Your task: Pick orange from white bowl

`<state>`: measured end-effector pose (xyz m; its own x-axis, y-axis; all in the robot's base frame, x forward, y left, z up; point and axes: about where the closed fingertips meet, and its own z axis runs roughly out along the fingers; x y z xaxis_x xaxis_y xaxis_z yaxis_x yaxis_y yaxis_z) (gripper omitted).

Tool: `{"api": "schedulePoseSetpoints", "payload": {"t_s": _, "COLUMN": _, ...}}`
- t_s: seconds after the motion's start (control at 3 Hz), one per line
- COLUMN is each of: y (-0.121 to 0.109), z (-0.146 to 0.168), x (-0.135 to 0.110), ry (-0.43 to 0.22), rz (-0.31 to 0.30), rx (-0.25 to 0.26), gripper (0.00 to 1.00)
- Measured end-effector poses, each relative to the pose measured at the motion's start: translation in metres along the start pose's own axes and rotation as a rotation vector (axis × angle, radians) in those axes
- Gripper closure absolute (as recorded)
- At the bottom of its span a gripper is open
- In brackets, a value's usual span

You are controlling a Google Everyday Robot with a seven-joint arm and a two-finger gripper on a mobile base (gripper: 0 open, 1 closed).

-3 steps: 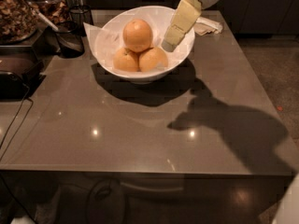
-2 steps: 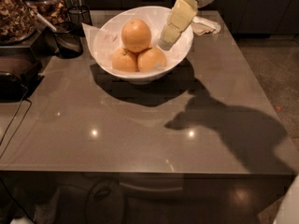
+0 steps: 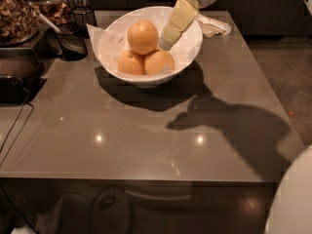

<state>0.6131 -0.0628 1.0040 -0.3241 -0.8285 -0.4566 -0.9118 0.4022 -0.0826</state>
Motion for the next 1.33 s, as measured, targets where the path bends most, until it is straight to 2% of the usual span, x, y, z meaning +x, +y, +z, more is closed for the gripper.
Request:
{"api": "schedulePoseSetpoints", "payload": {"t_s": 0.67, "y": -0.007, "z": 0.025, "x": -0.047, "ry": 0.022, "rz": -0.024, "rx": -0.020, "gripper": 0.00}}
{"api": "schedulePoseSetpoints", "payload": {"t_s": 1.33, "y": -0.028, "z": 0.049, "x": -0.064, "ry": 0.036, "rz": 0.004, "rx": -0.023, "gripper": 0.04}}
